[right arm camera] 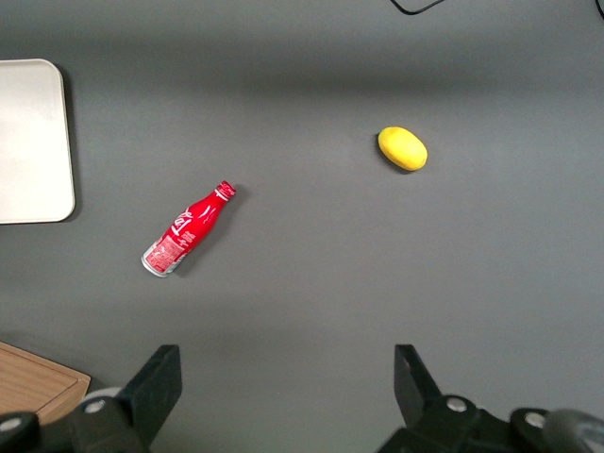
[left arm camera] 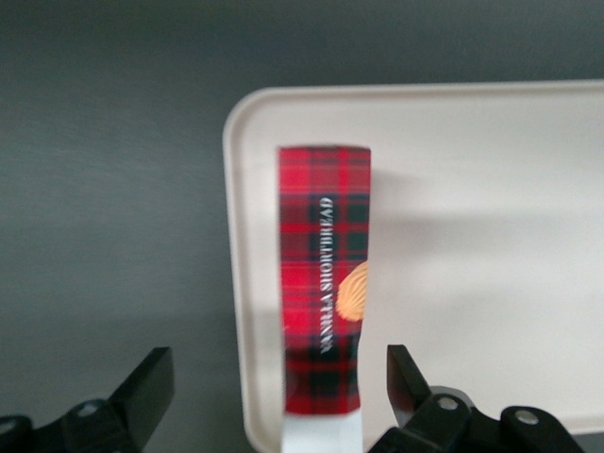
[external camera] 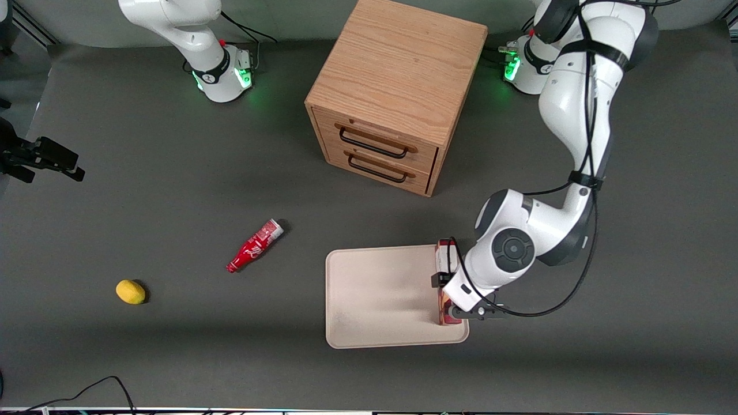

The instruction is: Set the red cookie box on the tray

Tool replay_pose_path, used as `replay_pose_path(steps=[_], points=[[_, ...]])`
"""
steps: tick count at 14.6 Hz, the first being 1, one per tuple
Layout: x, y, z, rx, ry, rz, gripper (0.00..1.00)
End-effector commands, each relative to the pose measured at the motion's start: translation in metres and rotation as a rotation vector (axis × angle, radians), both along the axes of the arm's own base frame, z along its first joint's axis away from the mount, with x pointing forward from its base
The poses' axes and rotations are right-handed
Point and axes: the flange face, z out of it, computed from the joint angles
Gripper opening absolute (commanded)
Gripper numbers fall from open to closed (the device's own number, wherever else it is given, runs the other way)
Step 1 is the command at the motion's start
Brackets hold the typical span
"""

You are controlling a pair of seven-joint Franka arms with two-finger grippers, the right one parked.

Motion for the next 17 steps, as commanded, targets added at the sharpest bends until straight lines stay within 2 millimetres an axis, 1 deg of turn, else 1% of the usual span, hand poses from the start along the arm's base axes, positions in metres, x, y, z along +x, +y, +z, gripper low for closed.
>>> replay_pose_path(steps=[1,3,4,5,6,7,8,9,10,11,12,14,15,16,17], points=[[0.0,0.038,0.081,0.028,0.002,0.046,1.0],[-0.003,0.079,0.143,0.034,-0.027,0.088,1.0],[-0.013,0.095,0.172,0.052,-0.01,0.104,1.0],[-0.027,0.111,0.204,0.075,0.014,0.114,1.0],[-0.04,0.13,0.233,0.091,0.031,0.132,1.0],[-0.054,0.144,0.25,0.111,0.062,0.109,1.0],[-0.067,0.165,0.267,0.121,0.086,0.079,1.0],[-0.08,0.192,0.286,0.1,0.101,0.063,1.0],[-0.094,0.22,0.297,0.081,0.123,0.041,1.0],[-0.113,0.245,0.308,0.074,0.138,0.003,1.0],[-0.134,0.263,0.309,0.071,0.157,-0.034,1.0],[-0.175,0.302,0.305,0.053,0.153,-0.034,1.0],[-0.194,0.314,0.308,0.041,0.144,-0.034,1.0],[-0.21,0.321,0.31,0.032,0.14,-0.028,1.0],[-0.222,0.323,0.315,0.03,0.134,-0.028,1.0]])
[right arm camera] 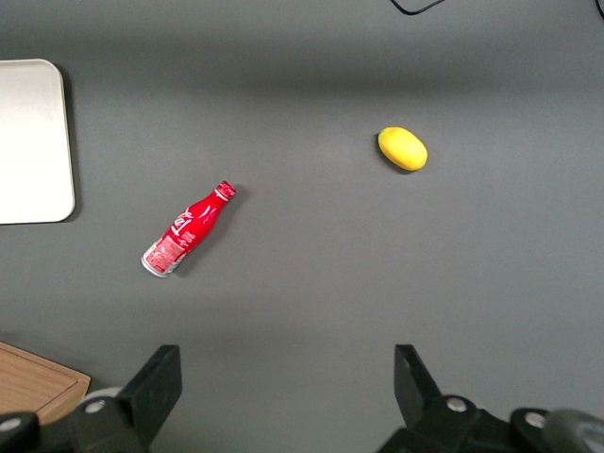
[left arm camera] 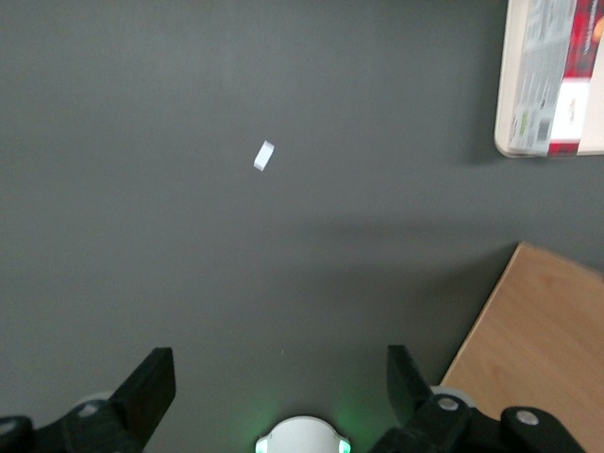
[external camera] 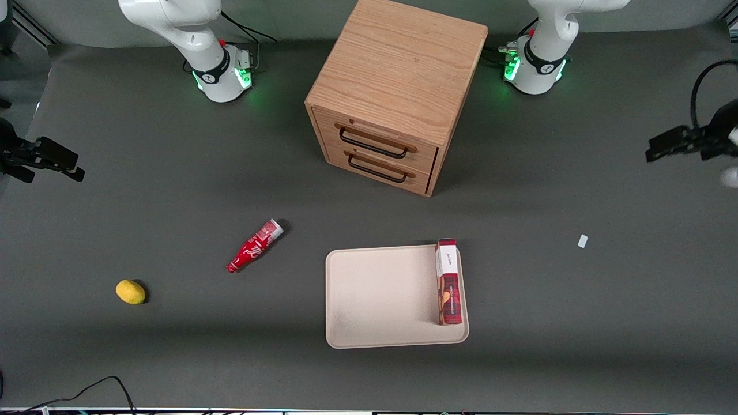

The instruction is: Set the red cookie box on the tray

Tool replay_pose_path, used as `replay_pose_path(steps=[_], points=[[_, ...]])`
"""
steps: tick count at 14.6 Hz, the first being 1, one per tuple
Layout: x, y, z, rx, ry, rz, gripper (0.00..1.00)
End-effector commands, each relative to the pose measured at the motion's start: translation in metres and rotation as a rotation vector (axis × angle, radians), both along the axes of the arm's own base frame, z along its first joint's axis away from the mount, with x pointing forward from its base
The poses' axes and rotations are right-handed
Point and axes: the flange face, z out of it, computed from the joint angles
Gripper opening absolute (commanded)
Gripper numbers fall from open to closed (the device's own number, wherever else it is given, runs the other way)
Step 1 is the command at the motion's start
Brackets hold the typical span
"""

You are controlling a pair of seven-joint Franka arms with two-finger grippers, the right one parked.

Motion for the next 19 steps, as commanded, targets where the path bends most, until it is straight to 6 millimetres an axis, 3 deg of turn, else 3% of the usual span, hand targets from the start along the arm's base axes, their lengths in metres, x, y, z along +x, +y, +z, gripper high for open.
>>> replay_pose_path(steps=[1,6,10,13,19], points=[[-0.053,0.001,0.002,-0.027,-0.03,-0.024,1.0],[-0.058,-0.014,0.018,-0.012,-0.049,-0.021,1.0],[-0.042,-0.017,0.037,0.02,-0.026,-0.039,1.0],[-0.036,-0.031,0.041,0.056,-0.013,-0.057,1.0],[-0.038,-0.03,0.04,0.073,-0.002,-0.044,1.0]])
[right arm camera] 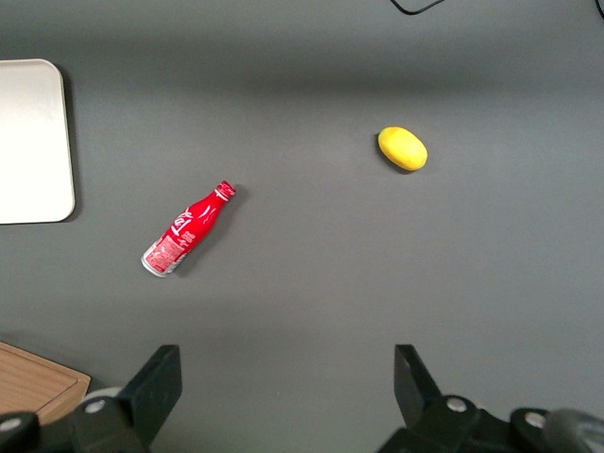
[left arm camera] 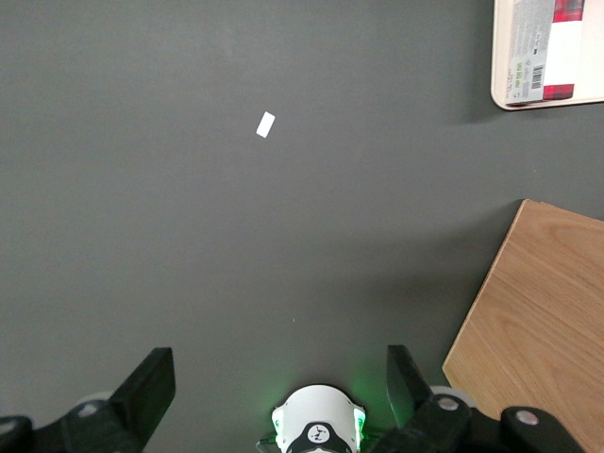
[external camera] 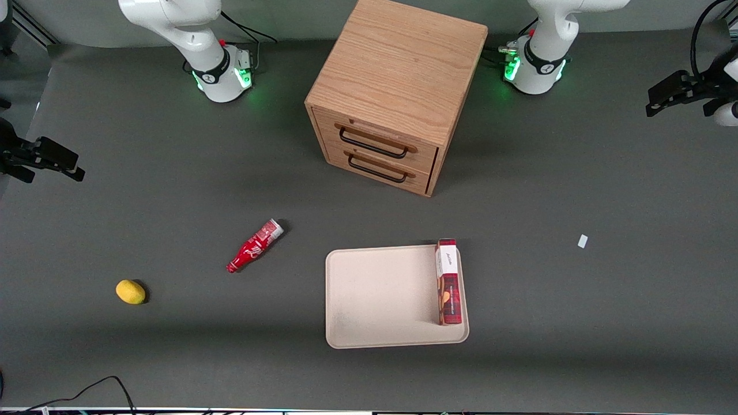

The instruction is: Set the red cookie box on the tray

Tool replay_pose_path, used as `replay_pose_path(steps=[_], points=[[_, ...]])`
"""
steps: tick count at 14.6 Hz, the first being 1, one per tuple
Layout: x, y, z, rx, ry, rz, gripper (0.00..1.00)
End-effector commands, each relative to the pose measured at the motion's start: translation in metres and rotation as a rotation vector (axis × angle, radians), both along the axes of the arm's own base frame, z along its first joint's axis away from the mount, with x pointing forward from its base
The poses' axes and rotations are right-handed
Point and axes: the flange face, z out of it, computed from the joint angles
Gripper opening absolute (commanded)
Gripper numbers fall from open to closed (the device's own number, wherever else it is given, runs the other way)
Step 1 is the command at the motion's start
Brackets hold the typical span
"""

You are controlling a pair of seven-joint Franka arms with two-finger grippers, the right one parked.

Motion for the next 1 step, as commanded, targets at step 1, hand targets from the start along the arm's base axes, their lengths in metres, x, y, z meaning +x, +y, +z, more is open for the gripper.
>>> replay_pose_path(steps=[1], points=[[-0.0013,-0.0009,0.0077,0.024,0.007,0.013,1.0]])
